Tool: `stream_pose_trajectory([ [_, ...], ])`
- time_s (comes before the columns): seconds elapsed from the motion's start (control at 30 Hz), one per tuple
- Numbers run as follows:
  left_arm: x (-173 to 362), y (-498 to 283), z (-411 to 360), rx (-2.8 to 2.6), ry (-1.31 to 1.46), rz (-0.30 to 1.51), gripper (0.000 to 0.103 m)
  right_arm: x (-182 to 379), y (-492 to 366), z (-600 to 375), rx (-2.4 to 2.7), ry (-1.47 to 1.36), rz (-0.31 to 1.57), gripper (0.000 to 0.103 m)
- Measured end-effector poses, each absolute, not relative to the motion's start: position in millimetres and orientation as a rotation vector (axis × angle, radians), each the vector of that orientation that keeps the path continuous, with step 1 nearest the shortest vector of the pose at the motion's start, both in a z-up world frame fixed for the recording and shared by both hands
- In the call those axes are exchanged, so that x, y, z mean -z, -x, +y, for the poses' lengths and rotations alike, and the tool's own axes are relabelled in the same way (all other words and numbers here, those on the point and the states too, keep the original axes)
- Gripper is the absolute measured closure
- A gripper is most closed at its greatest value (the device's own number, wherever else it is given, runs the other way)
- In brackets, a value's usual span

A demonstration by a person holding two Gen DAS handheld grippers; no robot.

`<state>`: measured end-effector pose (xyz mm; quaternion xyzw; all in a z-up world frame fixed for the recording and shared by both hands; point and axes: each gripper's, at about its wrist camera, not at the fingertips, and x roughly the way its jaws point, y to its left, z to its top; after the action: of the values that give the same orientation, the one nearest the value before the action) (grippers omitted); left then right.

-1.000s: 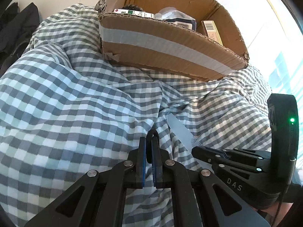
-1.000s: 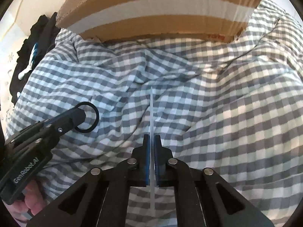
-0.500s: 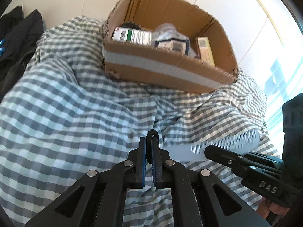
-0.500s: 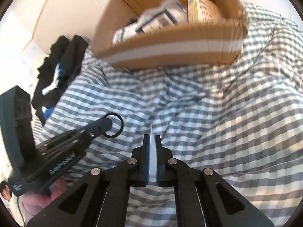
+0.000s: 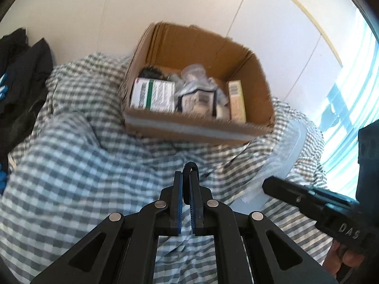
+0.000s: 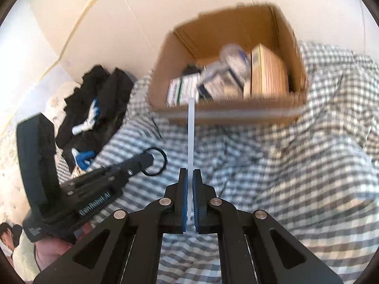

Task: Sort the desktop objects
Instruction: 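Carry the hair tie and comb into the box and open both tools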

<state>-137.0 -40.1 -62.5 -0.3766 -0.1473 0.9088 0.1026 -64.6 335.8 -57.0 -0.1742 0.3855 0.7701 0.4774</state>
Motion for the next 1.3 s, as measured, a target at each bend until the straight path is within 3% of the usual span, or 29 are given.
stream_pose_trajectory([
  [0.33,-18,197,-31,-2.757,0.913,-0.317,0.098,-26,44,399,-1.895,0.348,0.757,0.1],
  [0.87,23,344,-26,-2.844,1.01,-0.215,0.095,26,23,559,-1.786,0.485,0.787,0.099],
  [0.93,25,351,-24,-2.864,1.012,-0.172,0.081,24,21,560,-1.784,0.478,0.764,0.099],
  [0.97,25,353,-24,-2.872,1.012,-0.162,0.06,22,19,558,-1.778,0.468,0.749,0.096],
  [1.0,24,353,-24,-2.89,1.005,-0.161,0.032,18,17,555,-1.768,0.457,0.73,0.091],
  [1.07,19,347,-27,-2.948,0.952,-0.191,0.007,8,11,546,-1.749,0.415,0.692,0.063],
  [1.1,14,341,-30,-2.977,0.914,-0.218,0.003,3,9,541,-1.738,0.395,0.67,0.048],
  [1.23,-1,324,-35,-2.999,0.929,-0.238,0.0,-20,7,514,-1.695,0.363,0.567,0.044],
  [1.3,-12,313,-36,-3.015,0.923,-0.2,0.0,-31,4,495,-1.677,0.335,0.535,0.037],
])
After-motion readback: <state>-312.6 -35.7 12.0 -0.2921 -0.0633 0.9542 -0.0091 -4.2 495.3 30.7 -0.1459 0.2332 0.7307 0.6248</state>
